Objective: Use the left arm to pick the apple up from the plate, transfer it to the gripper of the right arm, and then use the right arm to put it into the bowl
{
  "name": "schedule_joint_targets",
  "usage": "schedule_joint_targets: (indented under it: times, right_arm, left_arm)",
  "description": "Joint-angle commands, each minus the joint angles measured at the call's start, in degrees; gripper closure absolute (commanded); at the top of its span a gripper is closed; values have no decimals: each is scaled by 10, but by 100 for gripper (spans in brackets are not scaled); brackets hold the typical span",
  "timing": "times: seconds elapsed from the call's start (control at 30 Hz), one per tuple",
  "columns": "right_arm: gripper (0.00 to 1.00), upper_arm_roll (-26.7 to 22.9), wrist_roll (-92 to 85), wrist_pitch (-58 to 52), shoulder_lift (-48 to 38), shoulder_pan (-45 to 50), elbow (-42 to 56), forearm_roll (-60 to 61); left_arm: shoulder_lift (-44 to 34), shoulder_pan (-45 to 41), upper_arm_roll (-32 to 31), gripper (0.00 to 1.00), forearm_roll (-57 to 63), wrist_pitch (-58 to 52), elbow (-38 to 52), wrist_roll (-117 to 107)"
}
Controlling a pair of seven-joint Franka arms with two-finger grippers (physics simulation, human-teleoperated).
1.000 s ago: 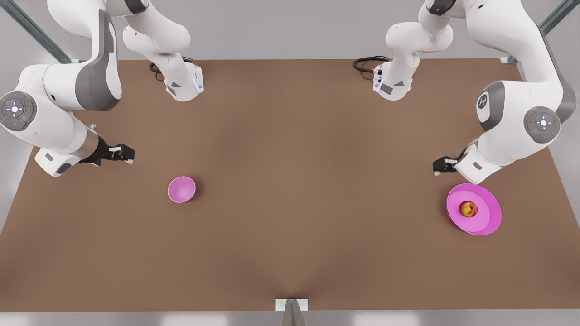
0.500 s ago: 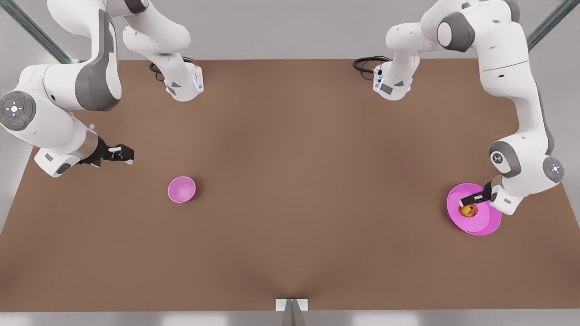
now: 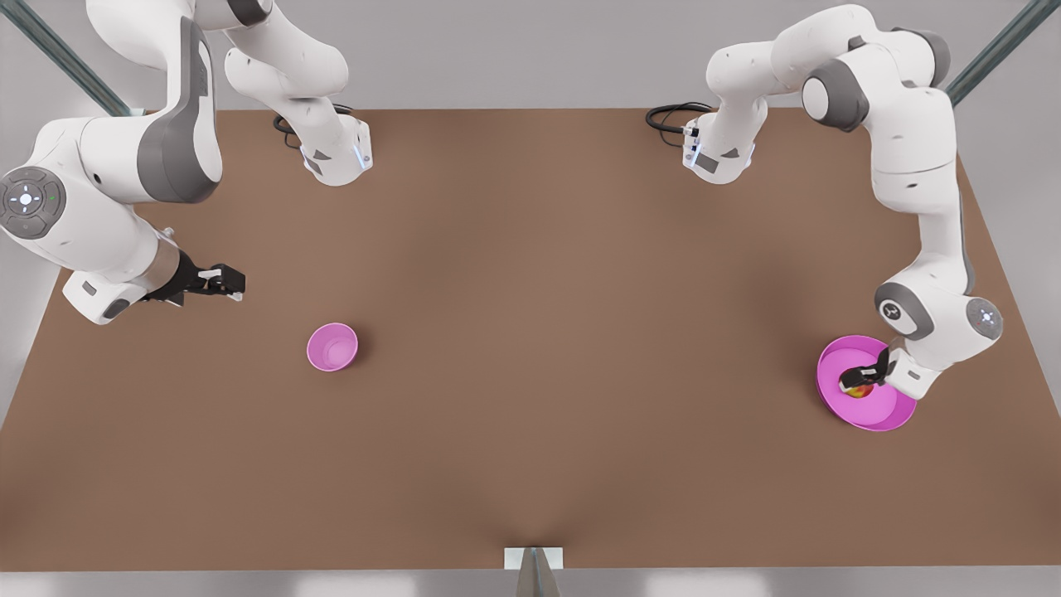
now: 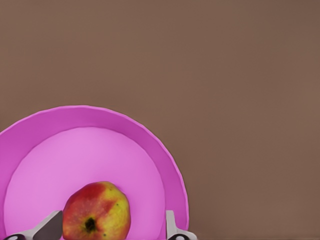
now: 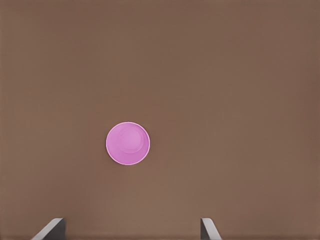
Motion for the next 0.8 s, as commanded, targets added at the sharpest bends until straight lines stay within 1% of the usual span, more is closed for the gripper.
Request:
schedule_joint_targets:
  times: [0.0, 0.13, 0.77]
  right_arm:
    - [0, 0, -2, 0, -1, 0, 0, 0]
    - [0, 0, -2, 0, -1, 0, 1, 0]
    - [0, 0, -10, 0, 1, 0, 1, 0]
  left_arm:
    - [2, 0, 0, 0, -2, 18, 0, 118]
    - [12, 2, 0, 0, -1, 35, 0, 130]
    - [48, 5, 4, 0, -1, 55, -3, 143]
